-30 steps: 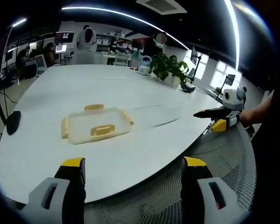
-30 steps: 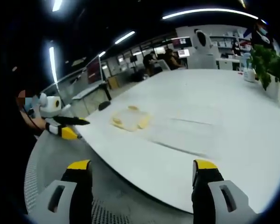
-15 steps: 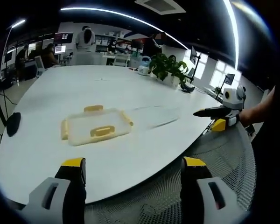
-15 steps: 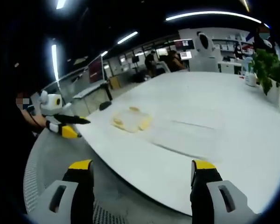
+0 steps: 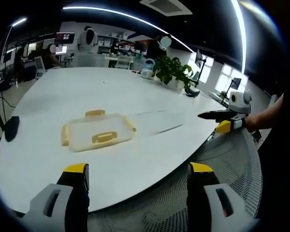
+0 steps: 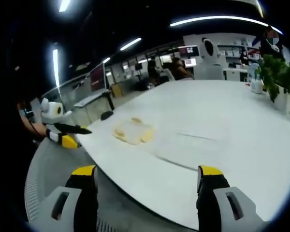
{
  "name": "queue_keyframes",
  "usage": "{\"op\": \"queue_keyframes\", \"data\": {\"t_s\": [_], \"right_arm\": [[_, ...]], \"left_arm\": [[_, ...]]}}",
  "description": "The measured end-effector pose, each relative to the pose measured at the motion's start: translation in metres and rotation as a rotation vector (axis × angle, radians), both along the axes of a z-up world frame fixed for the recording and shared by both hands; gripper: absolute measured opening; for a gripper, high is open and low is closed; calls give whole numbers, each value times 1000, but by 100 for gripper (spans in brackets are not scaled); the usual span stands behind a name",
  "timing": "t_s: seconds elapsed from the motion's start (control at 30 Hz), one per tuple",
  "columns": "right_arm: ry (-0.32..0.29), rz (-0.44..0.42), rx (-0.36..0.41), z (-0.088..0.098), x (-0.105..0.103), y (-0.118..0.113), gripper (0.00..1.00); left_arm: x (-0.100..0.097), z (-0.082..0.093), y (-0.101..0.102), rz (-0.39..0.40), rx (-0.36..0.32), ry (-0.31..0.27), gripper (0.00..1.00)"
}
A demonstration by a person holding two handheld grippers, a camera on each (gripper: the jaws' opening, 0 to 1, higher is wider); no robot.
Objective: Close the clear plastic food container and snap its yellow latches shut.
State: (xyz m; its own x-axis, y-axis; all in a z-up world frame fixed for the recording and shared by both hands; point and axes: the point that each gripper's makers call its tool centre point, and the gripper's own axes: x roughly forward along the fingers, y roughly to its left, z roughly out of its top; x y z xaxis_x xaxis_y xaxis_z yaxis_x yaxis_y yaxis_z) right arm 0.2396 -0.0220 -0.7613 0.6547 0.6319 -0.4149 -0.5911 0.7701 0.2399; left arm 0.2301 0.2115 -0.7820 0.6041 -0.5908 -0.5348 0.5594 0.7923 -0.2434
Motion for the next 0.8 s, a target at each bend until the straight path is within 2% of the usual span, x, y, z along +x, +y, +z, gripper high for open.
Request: {"op": "queue_keyframes", "data": {"t_s": [0.1,0.4,0.8], "right_arm": [[-47,16,29,11,5,6,83],[-57,45,8,13,7,15,82],[-84,32,31,29,22,17,82]], "left_arm": [[1,2,-1,2,-7,-5,84],[8,5,0,2,-1,-14,84],[20,12,3,6,-3,-27,84]]}}
